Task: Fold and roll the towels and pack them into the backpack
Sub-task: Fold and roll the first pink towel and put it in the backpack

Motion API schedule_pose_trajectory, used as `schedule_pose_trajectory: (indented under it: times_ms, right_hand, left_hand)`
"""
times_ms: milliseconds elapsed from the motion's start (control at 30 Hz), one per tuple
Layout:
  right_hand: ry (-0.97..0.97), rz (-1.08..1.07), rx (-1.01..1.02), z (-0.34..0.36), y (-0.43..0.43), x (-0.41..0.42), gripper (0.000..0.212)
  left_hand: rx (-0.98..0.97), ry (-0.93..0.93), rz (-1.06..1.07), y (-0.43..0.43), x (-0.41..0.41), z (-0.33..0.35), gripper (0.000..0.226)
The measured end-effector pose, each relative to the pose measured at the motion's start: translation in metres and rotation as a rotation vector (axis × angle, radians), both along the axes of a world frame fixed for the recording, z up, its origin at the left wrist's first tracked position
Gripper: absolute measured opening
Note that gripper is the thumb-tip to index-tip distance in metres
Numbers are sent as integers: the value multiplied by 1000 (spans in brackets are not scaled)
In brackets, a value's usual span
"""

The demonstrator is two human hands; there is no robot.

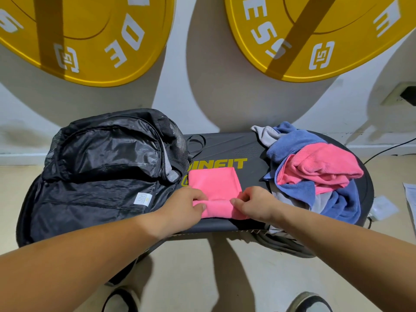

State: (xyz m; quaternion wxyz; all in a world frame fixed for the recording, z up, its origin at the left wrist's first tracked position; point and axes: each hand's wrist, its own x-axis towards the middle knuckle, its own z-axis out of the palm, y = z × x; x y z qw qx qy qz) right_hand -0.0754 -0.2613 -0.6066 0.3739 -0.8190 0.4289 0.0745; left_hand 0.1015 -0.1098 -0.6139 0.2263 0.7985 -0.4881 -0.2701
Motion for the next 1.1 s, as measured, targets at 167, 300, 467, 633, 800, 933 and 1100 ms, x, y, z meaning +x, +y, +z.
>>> schedule_pose_trajectory:
  times_ms: [167, 300, 467, 633, 800, 933, 1100]
  right_hand:
    - [-211, 232, -546, -6, -2, 6, 32]
    - [-263, 645, -741, -8, 2, 1, 47]
    - [-205, 466, -490, -11, -2, 5, 38]
    - [-171, 227, -230, -7, -2, 16, 35]
    - [-131, 91, 89, 5, -7, 17, 18]
    - [-130, -11, 92, 12, -12, 10, 33]
    - [-221, 364, -543, 4, -15, 7, 48]
  left_hand:
    - [18, -62, 66, -5, 1, -6, 13]
    - [-90, -77, 132, -5, 9, -9, 12]
    - [-218, -602, -356, 3, 9, -4, 14]
    - [-39, -691, -440, 12, 6, -1, 32]
    - [-51, -322, -210, 5, 6, 5, 20]
    - [-53, 47, 9, 3, 10, 6, 12]
    - [-37, 14, 103, -11, 12, 3, 7]
